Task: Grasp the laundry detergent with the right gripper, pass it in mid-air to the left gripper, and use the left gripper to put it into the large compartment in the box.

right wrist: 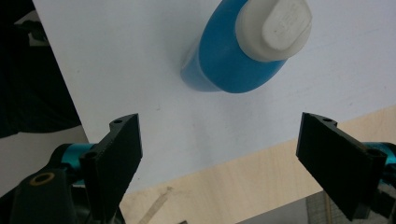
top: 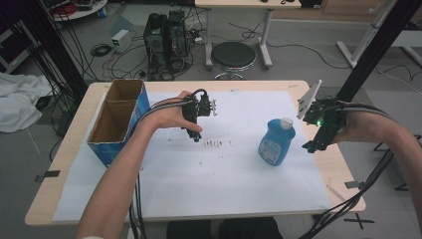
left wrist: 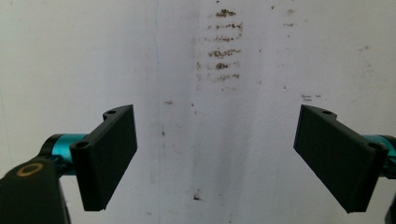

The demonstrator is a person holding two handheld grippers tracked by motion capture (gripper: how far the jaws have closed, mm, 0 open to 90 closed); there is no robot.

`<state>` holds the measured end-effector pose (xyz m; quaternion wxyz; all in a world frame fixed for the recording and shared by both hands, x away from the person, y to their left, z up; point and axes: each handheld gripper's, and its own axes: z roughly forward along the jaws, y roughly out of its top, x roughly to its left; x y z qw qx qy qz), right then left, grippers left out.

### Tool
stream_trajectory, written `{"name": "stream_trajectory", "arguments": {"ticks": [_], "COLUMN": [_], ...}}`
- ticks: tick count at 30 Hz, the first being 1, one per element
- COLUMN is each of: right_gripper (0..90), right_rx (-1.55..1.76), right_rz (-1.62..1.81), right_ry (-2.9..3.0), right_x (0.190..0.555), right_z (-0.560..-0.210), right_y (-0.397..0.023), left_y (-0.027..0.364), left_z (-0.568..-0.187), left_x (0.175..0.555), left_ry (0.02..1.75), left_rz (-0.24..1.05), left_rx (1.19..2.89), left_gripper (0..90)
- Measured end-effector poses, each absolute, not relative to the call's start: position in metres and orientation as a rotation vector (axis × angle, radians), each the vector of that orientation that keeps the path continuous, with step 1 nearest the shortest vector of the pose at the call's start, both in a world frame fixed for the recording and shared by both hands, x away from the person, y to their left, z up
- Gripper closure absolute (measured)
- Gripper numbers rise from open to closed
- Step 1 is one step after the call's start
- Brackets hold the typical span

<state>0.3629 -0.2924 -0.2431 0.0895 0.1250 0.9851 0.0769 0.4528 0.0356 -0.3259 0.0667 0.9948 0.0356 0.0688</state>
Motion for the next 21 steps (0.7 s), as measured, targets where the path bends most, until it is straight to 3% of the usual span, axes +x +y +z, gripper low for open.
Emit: {"name": "stream_trajectory", "arguments": {"ticks": [21], "right_gripper": [13.6], "right_rx": [0.868], "right_rz": [0.457], "right_ry": [2.777], "right_x": [0.367], "right_z": [-0.274], "right_y": [-0.292], "left_y": [0.04], "left_z": [-0.329], "left_x": [0.451], "left_ry": [0.108], "left_rz": [0.201], "left_rx": [2.983], "left_gripper": [13.4]}}
